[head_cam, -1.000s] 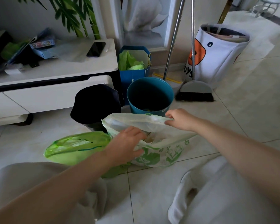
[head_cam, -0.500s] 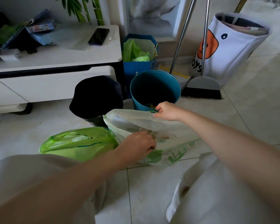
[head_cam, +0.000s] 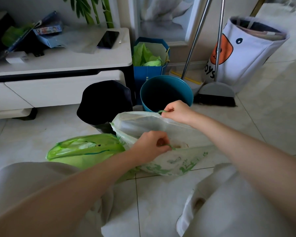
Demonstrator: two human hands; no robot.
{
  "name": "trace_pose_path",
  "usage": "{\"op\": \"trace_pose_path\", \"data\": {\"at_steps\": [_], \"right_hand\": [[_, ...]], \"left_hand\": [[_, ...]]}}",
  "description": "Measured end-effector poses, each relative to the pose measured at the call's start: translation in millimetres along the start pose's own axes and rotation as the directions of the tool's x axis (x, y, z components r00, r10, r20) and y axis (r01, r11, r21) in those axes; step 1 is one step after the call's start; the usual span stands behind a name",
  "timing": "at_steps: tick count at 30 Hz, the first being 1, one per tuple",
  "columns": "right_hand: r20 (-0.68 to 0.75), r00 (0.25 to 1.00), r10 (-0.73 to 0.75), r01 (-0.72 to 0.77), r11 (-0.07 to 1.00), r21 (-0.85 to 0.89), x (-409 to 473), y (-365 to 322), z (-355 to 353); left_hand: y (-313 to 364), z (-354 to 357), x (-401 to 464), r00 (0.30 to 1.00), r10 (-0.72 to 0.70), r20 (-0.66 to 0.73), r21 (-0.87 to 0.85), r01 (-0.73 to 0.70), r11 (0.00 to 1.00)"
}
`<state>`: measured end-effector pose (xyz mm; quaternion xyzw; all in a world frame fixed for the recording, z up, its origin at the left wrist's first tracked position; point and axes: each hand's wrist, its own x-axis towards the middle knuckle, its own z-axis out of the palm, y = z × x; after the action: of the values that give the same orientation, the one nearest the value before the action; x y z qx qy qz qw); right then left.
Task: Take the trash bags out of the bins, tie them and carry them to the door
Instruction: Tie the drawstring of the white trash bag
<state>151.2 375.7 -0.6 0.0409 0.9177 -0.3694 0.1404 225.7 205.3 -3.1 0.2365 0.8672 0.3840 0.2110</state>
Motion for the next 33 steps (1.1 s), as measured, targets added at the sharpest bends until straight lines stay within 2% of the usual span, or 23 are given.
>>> {"op": "trace_pose_path", "data": {"at_steps": [2, 5, 9, 11, 13, 16, 19, 21, 26, 33], "right_hand": [[-0.038, 0.999, -0.029, 0.029, 1.000, -0.001, -7.5, -3.8, -5.3], [-0.080, 0.994, -0.070, 0.068, 0.997, -0.032, -22.5, -14.0, -17.4], [-0.115, 0.988, -0.101, 0.104, 0.994, 0.018, -45.3, -43.7, -42.4], [-0.220, 0.963, -0.154, 0.182, 0.977, 0.113, -59.2, -62.8, -60.6], [-0.374, 0.902, -0.215, 0.315, 0.920, 0.232, -75.5, -78.0, -78.5], [-0.488, 0.835, -0.253, 0.437, 0.845, 0.310, -95.5, -84.9, -87.0], [-0.442, 0.865, -0.239, 0.376, 0.891, 0.255, -98.7, -78.4, -78.1], [-0.398, 0.886, -0.238, 0.344, 0.913, 0.220, -99.3, -74.8, -75.2], [-0.339, 0.909, -0.241, 0.334, 0.909, 0.249, -109.0, -76.4, -71.7], [-0.161, 0.953, -0.255, 0.271, 0.959, 0.088, -112.7, -90.8, -56.1]], "left_hand": [[5.7, -11.3, 2.0, 1.000, -0.028, -0.001, -0.043, 0.028, 0.999], [17.3, -32.2, 4.2, 1.000, 0.006, -0.002, -0.059, -0.006, 0.998], [37.1, -59.5, 2.2, 0.991, 0.042, -0.126, -0.078, -0.052, 0.996], [53.2, -77.2, -1.0, 0.964, 0.119, -0.239, -0.099, -0.147, 0.984], [69.2, -96.4, -5.9, 0.907, 0.198, -0.371, -0.098, -0.251, 0.963], [72.6, -107.2, -13.4, 0.856, 0.259, -0.447, -0.006, -0.293, 0.956], [58.0, -97.8, -14.3, 0.863, 0.227, -0.451, 0.116, -0.195, 0.974], [54.4, -93.8, -13.6, 0.850, 0.204, -0.485, 0.103, -0.176, 0.979], [61.5, -99.6, -15.0, 0.794, 0.179, -0.581, 0.016, -0.208, 0.978], [70.9, -97.0, -13.6, 0.758, 0.206, -0.619, -0.008, -0.268, 0.963]]}}
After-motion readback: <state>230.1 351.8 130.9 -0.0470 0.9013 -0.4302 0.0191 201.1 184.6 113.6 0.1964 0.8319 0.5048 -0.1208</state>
